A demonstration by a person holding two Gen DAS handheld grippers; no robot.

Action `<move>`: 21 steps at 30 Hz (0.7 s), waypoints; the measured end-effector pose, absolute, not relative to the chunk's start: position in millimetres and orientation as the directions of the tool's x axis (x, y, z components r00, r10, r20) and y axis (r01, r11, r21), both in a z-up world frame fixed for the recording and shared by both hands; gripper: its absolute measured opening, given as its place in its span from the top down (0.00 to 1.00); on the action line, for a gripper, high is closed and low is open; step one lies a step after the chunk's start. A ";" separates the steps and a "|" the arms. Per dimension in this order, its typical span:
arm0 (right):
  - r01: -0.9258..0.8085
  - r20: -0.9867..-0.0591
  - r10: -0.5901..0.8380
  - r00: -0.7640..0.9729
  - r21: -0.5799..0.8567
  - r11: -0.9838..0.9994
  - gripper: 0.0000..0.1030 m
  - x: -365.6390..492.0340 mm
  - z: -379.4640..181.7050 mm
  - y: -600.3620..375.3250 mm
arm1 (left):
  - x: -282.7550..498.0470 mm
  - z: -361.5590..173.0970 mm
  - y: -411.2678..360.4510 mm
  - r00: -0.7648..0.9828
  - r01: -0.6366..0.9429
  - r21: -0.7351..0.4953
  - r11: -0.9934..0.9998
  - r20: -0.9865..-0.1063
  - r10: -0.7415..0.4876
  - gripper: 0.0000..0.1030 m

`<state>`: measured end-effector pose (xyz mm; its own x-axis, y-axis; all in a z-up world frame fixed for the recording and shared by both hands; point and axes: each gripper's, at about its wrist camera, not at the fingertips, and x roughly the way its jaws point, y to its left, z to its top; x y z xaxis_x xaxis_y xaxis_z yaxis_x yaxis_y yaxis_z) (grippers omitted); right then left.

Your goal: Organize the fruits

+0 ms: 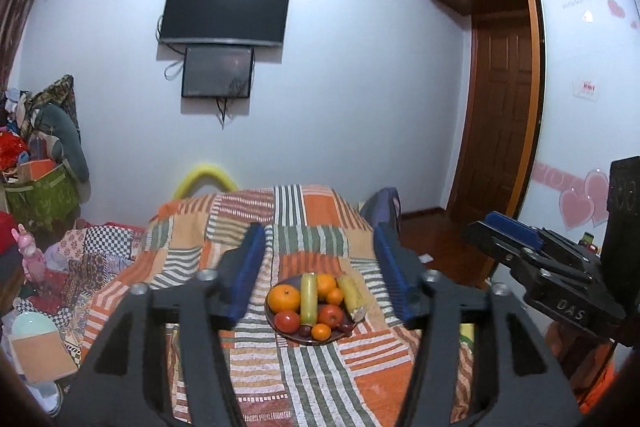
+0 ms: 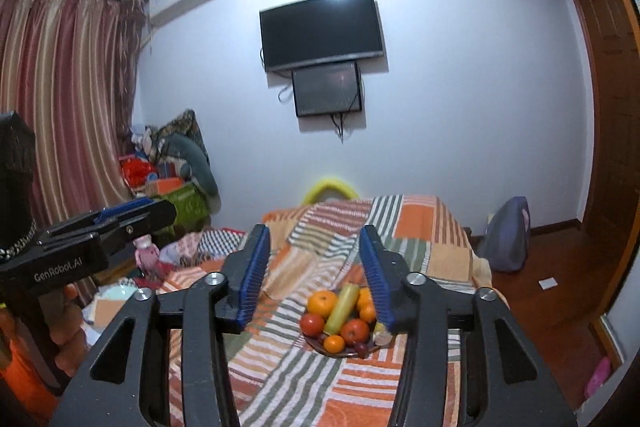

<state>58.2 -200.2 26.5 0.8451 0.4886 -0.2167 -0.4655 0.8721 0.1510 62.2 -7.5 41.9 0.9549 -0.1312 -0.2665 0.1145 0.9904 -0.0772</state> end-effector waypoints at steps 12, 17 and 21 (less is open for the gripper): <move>-0.427 -0.160 0.443 0.882 0.130 0.895 0.04 39.0 29.8 -202.2 | 39.9 44.6 -13.2 0.967 0.076 -0.065 0.995 -0.238 -0.089 0.06; -0.402 -0.146 0.415 0.898 0.112 0.909 0.00 31.1 30.2 -201.8 | 32.5 45.7 -16.7 0.975 0.054 -0.030 0.998 -0.213 -0.059 0.02; -0.389 -0.146 0.403 0.903 0.119 0.914 0.00 30.1 27.9 -201.9 | 31.1 43.8 -15.1 0.976 0.054 -0.033 0.998 -0.210 -0.059 0.00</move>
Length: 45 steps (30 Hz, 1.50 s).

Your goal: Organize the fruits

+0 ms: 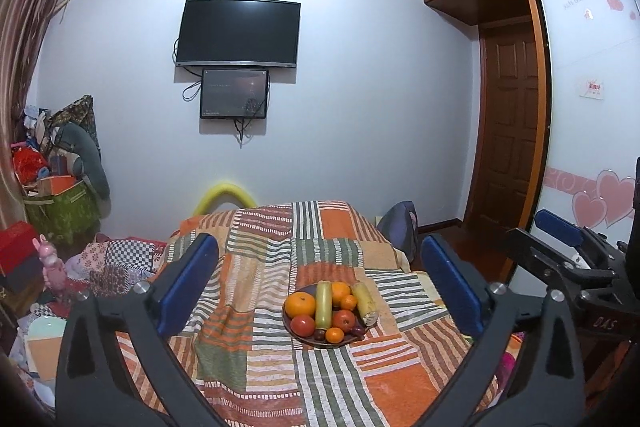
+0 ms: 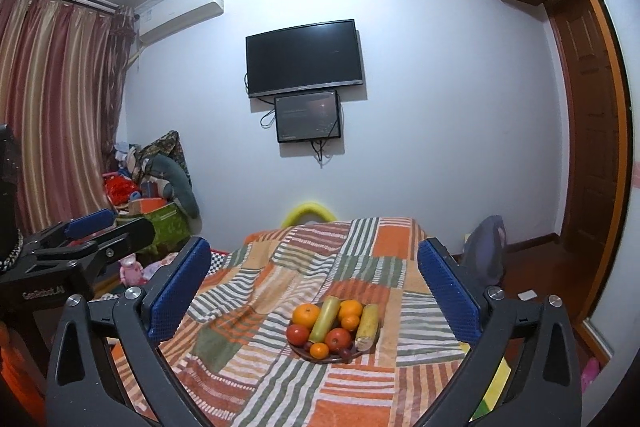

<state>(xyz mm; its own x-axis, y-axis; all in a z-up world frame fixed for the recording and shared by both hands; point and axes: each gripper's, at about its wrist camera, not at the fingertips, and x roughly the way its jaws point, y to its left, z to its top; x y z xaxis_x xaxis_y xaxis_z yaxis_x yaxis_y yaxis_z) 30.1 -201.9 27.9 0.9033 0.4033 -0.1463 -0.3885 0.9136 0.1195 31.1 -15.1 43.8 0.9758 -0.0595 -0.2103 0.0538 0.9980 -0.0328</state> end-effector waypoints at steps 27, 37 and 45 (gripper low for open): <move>-0.367 -0.150 0.381 0.912 0.113 0.923 0.00 22.9 26.6 -206.1 | 28.5 41.8 -19.8 0.976 0.052 -0.020 0.998 -0.209 -0.055 0.00; -0.361 -0.147 0.375 0.915 0.112 0.926 0.00 22.8 28.1 -206.2 | 30.0 40.7 -21.0 0.975 0.054 -0.022 0.998 -0.215 -0.058 0.00; -0.358 -0.148 0.372 0.916 0.113 0.927 0.00 22.6 28.6 -208.9 | 32.7 38.8 -21.1 0.973 0.051 -0.027 0.998 -0.224 -0.056 0.00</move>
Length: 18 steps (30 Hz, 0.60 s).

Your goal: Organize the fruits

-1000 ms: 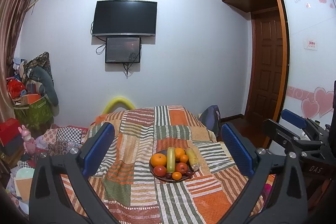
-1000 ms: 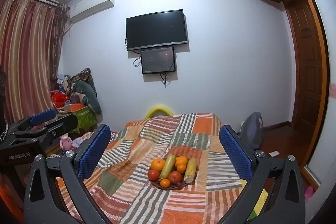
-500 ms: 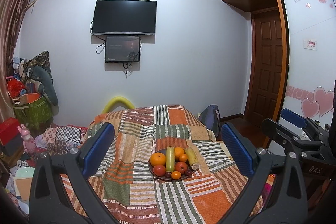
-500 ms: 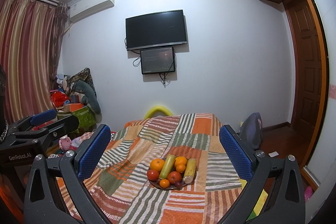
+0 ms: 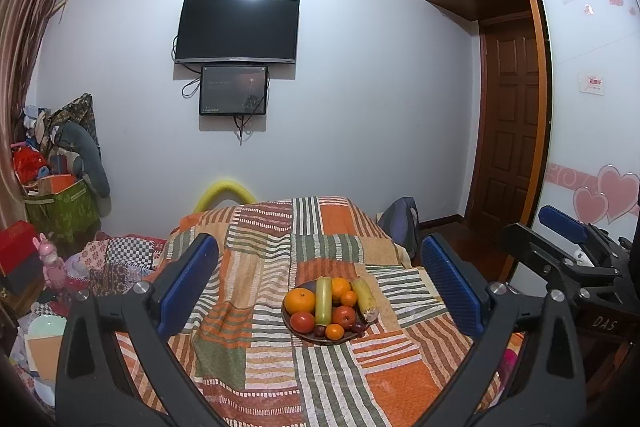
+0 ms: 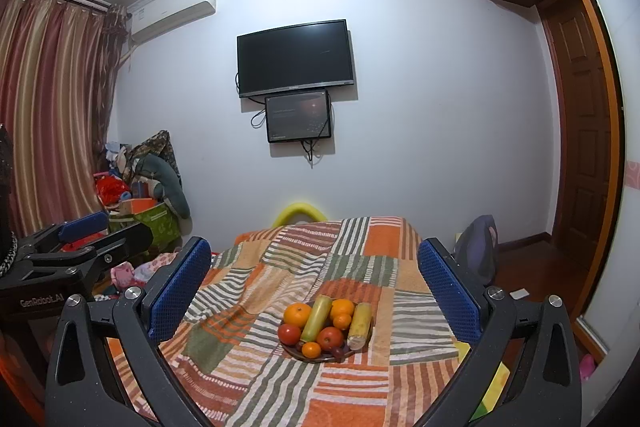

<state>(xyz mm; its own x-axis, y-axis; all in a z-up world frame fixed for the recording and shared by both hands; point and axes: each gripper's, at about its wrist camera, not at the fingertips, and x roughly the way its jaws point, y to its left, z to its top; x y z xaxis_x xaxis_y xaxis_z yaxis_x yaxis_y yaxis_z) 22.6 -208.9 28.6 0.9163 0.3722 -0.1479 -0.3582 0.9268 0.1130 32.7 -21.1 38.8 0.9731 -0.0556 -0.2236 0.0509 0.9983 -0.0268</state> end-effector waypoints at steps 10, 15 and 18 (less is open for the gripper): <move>-0.354 -0.147 0.368 0.918 0.112 0.929 0.00 23.1 27.5 -211.2 | 32.1 40.3 -21.6 0.973 0.054 -0.027 0.998 -0.224 -0.058 0.00; -0.350 -0.145 0.363 0.920 0.107 0.931 0.00 23.5 27.9 -213.3 | 32.3 40.3 -21.1 0.973 0.058 -0.031 0.998 -0.224 -0.064 0.00; -0.349 -0.146 0.363 0.920 0.108 0.931 0.00 24.2 28.9 -212.5 | 33.0 40.5 -20.8 0.973 0.059 -0.035 0.998 -0.223 -0.066 0.00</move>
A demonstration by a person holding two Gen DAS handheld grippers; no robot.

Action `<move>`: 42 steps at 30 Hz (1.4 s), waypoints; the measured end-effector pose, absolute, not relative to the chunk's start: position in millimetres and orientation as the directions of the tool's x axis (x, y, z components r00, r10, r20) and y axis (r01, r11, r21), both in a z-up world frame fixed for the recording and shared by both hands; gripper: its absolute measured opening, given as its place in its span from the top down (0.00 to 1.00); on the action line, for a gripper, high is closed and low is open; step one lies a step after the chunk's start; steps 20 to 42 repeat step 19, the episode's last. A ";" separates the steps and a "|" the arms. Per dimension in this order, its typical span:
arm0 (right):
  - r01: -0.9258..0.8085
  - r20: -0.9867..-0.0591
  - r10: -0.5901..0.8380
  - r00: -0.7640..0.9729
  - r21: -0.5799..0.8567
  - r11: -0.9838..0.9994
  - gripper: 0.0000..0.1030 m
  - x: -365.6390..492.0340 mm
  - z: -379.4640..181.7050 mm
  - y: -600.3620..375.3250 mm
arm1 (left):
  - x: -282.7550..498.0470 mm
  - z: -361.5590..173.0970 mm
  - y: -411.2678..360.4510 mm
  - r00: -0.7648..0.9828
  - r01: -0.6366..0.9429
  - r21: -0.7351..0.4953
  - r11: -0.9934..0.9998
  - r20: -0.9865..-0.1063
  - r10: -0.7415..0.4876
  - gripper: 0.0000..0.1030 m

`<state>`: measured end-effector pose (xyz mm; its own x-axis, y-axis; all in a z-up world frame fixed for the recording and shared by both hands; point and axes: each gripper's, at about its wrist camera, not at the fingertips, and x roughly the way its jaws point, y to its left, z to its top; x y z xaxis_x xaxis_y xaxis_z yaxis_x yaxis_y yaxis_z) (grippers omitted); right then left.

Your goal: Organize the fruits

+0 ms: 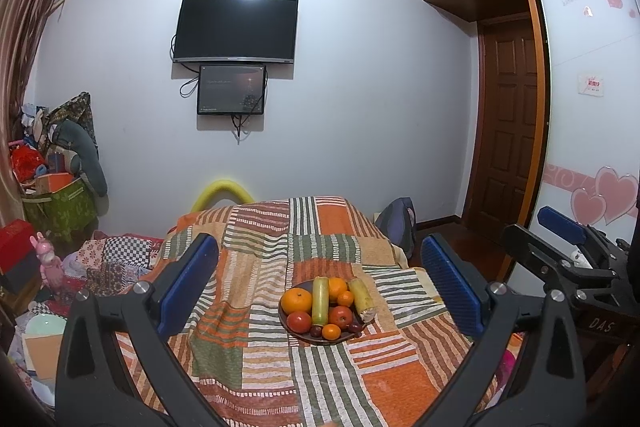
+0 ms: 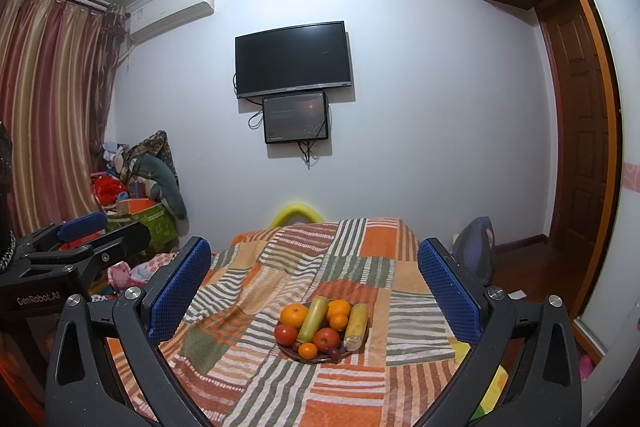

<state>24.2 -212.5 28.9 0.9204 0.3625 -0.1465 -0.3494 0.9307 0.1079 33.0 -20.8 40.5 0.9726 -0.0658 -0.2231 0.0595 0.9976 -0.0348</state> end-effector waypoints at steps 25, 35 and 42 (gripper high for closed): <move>-0.329 -0.159 0.344 0.926 0.113 0.938 0.00 27.0 26.3 -211.6 | 36.1 36.6 -21.2 0.965 0.094 -0.043 0.995 -0.242 -0.101 0.00; -0.329 -0.159 0.344 0.926 0.113 0.938 0.00 27.0 26.3 -211.6 | 36.1 36.6 -21.2 0.965 0.094 -0.043 0.995 -0.242 -0.101 0.00; -0.329 -0.159 0.344 0.926 0.113 0.938 0.00 27.0 26.3 -211.6 | 36.1 36.6 -21.2 0.965 0.094 -0.043 0.995 -0.242 -0.101 0.00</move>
